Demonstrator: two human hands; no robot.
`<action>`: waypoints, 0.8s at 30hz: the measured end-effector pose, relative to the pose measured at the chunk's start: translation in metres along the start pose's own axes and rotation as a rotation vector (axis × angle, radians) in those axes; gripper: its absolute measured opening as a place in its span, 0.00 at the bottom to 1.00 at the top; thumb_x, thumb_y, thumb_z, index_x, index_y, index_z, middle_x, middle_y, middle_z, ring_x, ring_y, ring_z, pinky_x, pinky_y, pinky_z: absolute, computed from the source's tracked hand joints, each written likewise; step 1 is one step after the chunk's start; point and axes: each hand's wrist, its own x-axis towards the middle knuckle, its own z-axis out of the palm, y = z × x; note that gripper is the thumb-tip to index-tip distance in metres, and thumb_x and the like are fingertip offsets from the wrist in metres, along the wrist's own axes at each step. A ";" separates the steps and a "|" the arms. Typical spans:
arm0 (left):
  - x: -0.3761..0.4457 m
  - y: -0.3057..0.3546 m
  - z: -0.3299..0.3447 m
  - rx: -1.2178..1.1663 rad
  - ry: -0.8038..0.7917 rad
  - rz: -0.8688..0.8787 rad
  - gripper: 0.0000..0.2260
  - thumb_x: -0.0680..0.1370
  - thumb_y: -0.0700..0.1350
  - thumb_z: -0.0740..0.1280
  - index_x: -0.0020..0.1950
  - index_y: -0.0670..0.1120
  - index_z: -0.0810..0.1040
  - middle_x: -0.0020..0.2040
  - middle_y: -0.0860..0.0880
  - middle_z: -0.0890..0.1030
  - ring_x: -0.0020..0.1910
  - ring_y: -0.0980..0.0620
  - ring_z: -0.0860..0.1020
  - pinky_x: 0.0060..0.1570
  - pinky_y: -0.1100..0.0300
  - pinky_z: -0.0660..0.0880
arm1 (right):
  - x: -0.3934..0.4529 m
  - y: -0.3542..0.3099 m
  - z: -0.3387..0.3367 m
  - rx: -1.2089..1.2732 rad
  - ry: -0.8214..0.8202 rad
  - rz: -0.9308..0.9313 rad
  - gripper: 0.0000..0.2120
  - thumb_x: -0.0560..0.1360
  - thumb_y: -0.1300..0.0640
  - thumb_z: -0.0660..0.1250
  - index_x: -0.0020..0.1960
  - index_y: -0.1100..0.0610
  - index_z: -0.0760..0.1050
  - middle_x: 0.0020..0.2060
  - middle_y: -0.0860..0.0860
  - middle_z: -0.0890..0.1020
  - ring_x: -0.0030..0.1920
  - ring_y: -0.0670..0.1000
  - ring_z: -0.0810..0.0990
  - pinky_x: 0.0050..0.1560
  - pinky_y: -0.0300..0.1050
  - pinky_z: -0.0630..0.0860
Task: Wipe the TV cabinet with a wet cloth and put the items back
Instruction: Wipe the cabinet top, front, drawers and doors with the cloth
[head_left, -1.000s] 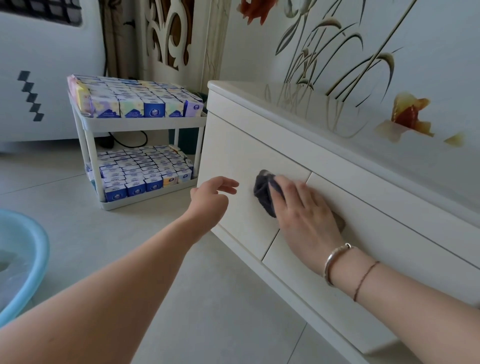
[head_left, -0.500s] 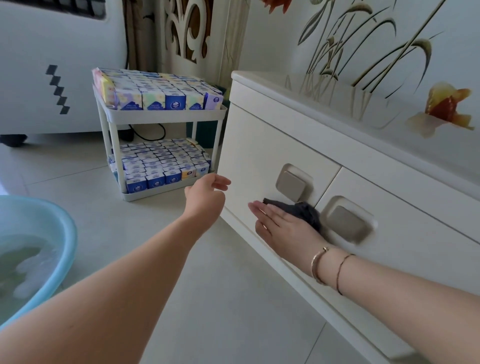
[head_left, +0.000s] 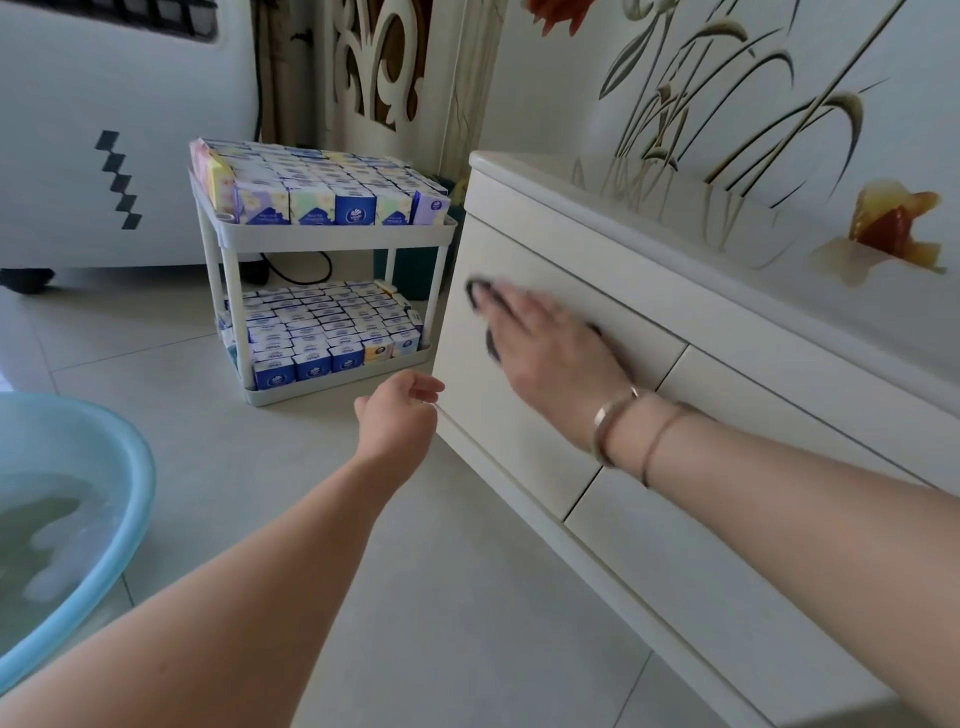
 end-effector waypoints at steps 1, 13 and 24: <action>0.001 -0.002 -0.002 0.009 0.006 -0.008 0.25 0.69 0.30 0.50 0.53 0.48 0.78 0.42 0.60 0.76 0.60 0.43 0.70 0.48 0.55 0.72 | 0.014 0.005 -0.003 -0.051 -0.072 0.085 0.24 0.77 0.64 0.46 0.68 0.68 0.68 0.69 0.61 0.70 0.69 0.61 0.70 0.69 0.53 0.66; -0.007 -0.019 -0.025 0.160 -0.098 0.027 0.25 0.71 0.29 0.50 0.57 0.48 0.77 0.51 0.54 0.79 0.60 0.49 0.64 0.37 0.70 0.61 | -0.095 -0.091 0.048 0.099 -0.796 -0.300 0.24 0.80 0.63 0.44 0.75 0.64 0.58 0.76 0.59 0.55 0.76 0.59 0.52 0.75 0.51 0.49; -0.012 0.016 0.027 0.067 -0.206 0.057 0.24 0.70 0.30 0.51 0.53 0.49 0.78 0.47 0.55 0.79 0.58 0.44 0.72 0.40 0.61 0.68 | -0.074 0.042 -0.059 0.295 -0.150 -0.218 0.22 0.79 0.64 0.48 0.44 0.61 0.81 0.50 0.57 0.84 0.55 0.59 0.81 0.64 0.53 0.69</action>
